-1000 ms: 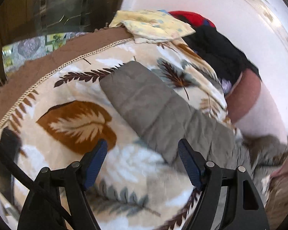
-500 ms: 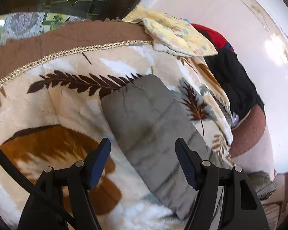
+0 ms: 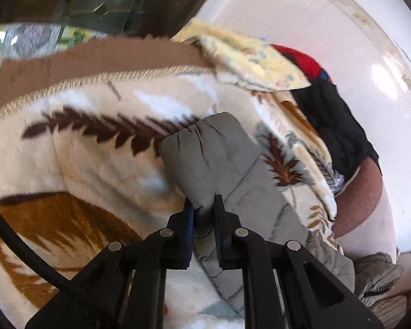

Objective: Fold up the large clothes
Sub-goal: 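Lift the gripped sleeve up with the left tool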

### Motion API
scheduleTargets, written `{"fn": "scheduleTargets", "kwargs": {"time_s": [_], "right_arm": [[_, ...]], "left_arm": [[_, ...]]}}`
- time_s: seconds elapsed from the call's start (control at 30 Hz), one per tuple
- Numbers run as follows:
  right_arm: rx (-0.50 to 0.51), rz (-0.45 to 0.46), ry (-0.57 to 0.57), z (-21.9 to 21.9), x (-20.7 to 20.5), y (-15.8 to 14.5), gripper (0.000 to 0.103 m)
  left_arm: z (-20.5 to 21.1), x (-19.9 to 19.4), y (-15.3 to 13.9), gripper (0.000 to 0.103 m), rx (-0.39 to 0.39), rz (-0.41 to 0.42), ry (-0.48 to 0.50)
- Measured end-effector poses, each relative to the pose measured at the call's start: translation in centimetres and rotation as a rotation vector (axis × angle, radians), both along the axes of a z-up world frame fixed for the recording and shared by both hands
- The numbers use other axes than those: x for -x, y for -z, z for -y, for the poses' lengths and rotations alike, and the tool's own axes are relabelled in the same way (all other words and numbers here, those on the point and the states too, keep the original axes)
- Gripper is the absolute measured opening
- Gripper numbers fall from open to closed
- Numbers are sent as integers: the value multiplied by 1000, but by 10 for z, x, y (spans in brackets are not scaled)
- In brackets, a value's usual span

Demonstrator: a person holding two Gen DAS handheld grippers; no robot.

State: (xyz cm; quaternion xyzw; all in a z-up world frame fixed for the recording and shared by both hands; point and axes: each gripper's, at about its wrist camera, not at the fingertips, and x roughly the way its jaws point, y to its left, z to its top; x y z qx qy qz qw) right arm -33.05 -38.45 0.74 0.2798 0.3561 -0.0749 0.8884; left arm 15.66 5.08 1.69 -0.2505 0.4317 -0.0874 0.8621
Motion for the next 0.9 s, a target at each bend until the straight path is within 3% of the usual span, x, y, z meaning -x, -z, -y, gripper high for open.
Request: {"fn": "scheduleTargets", "kwargs": {"time_s": [0.13, 0.2, 0.37, 0.57, 0.9], "right_arm": [[28, 41, 95, 18, 13, -13, 60], [21, 38, 156, 31, 20, -15, 66], [-32, -112, 226, 49, 18, 12, 66], [20, -21, 281, 55, 32, -9, 66], [21, 44, 394, 75, 58, -22, 66]], "left_arm": [[9, 13, -31, 12, -10, 45, 47], [17, 21, -51, 12, -20, 72, 79], [39, 47, -96, 12, -15, 134, 146], [86, 97, -163, 12, -13, 228, 269], [182, 205, -241, 12, 21, 341, 500]]}}
